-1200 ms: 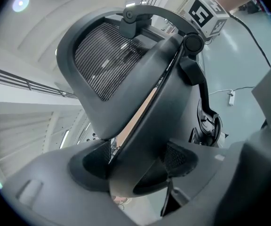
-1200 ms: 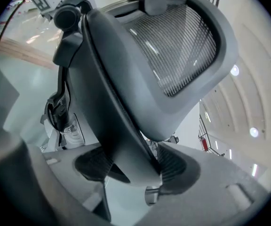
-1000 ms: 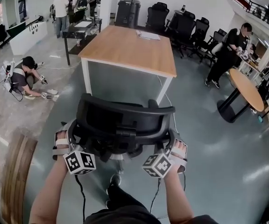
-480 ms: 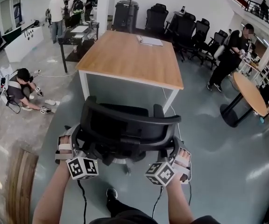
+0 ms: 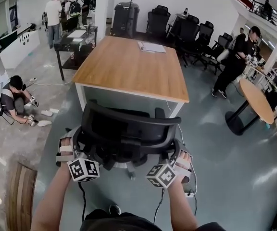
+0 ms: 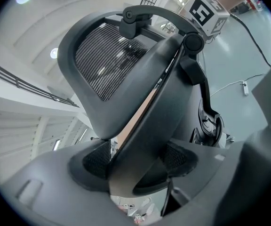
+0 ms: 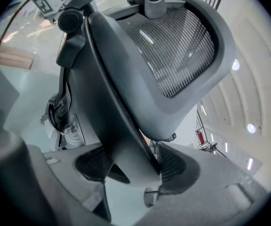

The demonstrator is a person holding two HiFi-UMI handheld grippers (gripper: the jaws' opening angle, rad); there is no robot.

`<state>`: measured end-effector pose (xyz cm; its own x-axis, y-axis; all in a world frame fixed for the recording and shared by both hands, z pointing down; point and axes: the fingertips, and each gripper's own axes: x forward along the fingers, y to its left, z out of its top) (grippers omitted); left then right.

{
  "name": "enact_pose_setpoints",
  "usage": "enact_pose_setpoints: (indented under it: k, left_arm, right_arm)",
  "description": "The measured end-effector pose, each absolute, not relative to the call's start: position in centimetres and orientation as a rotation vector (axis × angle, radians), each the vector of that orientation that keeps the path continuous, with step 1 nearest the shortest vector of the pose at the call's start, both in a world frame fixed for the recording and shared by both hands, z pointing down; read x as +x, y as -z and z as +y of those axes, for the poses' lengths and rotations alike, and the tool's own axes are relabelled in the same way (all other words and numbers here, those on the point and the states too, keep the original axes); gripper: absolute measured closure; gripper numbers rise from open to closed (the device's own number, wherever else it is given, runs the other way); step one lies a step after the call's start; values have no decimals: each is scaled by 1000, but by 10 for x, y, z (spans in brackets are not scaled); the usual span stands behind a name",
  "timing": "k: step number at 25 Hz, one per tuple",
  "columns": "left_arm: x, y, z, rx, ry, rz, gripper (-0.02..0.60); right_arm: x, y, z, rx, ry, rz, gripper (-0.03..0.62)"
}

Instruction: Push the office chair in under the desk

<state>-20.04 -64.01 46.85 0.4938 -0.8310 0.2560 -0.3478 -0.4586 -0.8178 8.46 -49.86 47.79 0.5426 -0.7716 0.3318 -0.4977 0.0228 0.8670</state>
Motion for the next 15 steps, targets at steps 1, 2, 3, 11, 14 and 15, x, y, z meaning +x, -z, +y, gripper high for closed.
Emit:
enact_pose_setpoints:
  k: [1,2,3,11,14,15]
  left_arm:
    - [-198,-470,-649,-2026,864,965,235]
    - [-196,-471,-658,-2027,863,962,235]
    - [-194,-471,-667,-2027,861,958,235]
    - [-159,-462,-727,-2024,823,926,235]
    - [-143,-456,-749,-2023,816,897,235]
    - [-139,-456,-757,-2023,815,889,235]
  right_arm:
    - [86,-479,-507,1631,298,-1094,329]
    - [88,-480,-514,1633,301,-1092,329]
    - [89,-480,-522,1636,305,-1090,329]
    - [120,-470,-576,1668,300,-1052,329]
    - [134,-464,-593,1670,282,-1040,329]
    - [138,-463,-601,1669,276,-1036,329]
